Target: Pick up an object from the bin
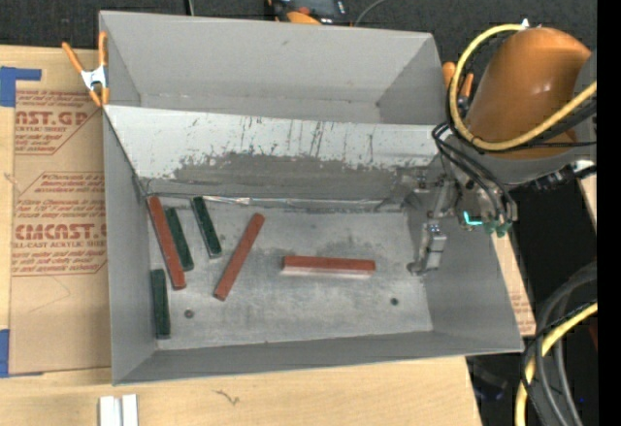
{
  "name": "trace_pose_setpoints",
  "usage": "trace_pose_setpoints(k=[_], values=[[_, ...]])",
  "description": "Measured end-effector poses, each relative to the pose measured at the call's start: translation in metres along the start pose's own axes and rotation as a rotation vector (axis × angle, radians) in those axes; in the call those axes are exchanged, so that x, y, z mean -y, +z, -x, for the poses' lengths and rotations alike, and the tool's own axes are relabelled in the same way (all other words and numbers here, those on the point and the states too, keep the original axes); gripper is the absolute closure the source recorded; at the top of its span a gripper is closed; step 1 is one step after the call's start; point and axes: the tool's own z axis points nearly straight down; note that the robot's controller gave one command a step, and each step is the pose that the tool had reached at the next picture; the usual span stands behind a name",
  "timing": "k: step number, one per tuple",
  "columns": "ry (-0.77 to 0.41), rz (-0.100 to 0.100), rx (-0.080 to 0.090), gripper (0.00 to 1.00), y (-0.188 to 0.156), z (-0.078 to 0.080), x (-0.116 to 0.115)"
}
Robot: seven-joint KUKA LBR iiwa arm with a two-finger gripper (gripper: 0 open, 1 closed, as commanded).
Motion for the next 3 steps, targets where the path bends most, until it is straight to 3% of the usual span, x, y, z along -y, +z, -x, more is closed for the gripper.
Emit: trace_pose_setpoints(k=[1,2,3], values=[[-0.005,0.001,-0.001,0.00,0.1647,-0.0169,-0.0308],[-0.004,-0.001,0.007,1.00,0.1604,-0.0142,-0.0301],[-0.004,-0.001,0.006,0.00,0.1607,-0.0146,-0.0302]])
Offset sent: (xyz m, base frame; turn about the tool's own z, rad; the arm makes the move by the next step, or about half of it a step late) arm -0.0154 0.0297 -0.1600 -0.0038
